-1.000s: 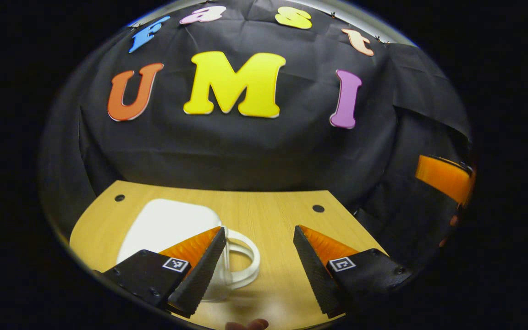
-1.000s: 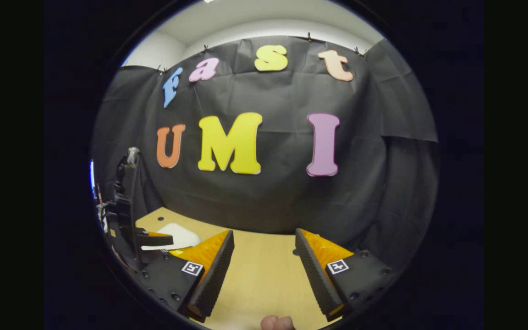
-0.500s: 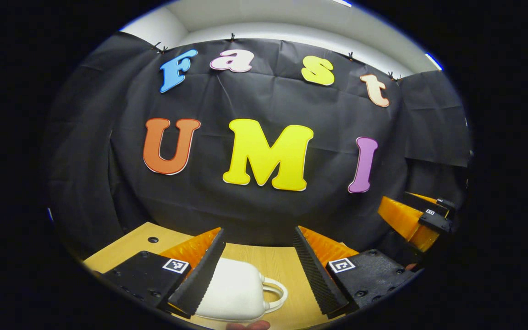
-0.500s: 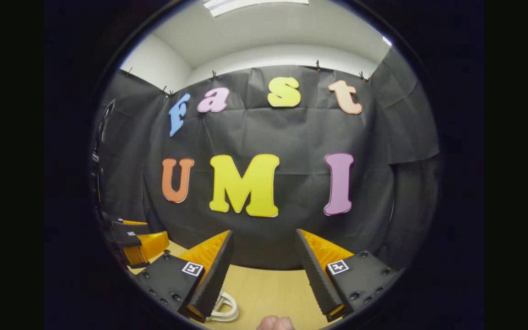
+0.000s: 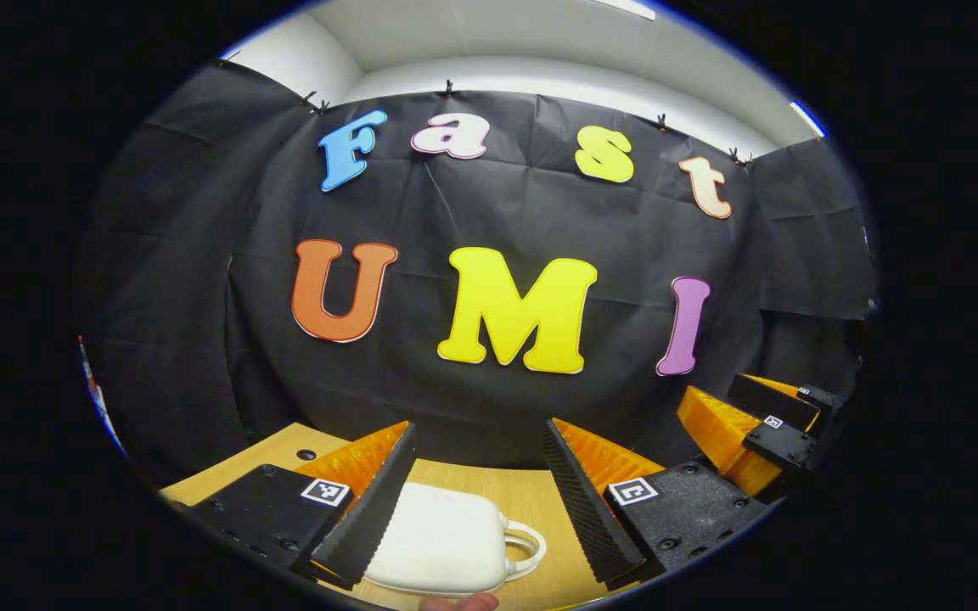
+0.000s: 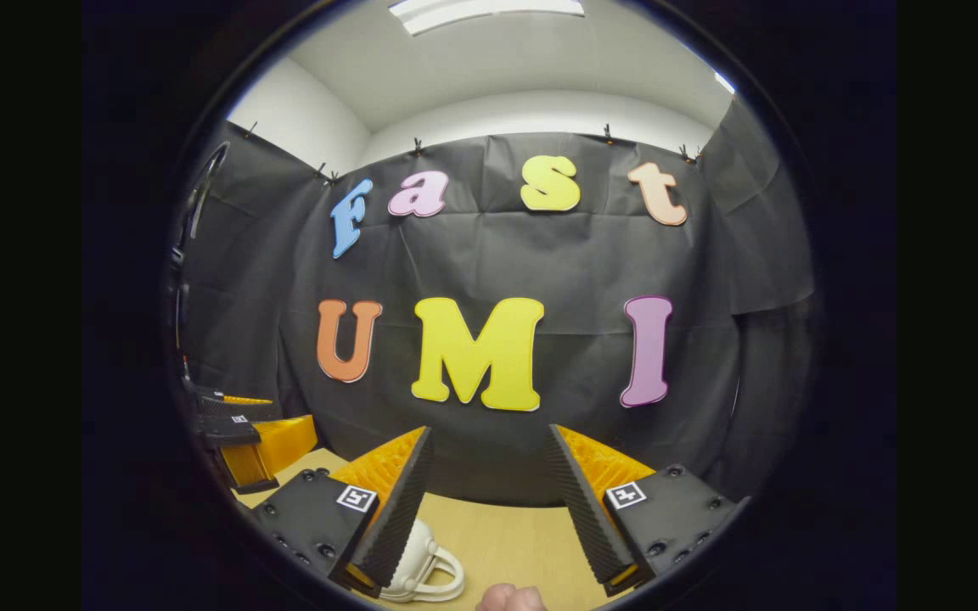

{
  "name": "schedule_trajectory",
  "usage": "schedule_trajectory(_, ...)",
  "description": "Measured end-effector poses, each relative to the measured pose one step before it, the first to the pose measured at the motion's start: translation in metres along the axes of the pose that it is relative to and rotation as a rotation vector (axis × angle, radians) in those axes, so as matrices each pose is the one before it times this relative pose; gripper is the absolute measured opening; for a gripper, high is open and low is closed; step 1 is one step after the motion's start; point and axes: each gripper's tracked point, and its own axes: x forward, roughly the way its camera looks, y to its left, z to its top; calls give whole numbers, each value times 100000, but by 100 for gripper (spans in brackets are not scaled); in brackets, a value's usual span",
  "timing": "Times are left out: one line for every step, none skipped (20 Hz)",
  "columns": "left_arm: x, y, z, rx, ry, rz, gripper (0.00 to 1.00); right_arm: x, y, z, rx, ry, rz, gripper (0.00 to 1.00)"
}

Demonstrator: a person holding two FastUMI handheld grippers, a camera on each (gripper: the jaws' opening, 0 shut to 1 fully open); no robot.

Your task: First open the suitcase, pack the skin care products into it, and then close the suitcase.

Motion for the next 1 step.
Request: schedule_trajectory(-274, -27, 62, -441, -23, 286, 95, -128, 253, 111, 336, -20, 334, 79)
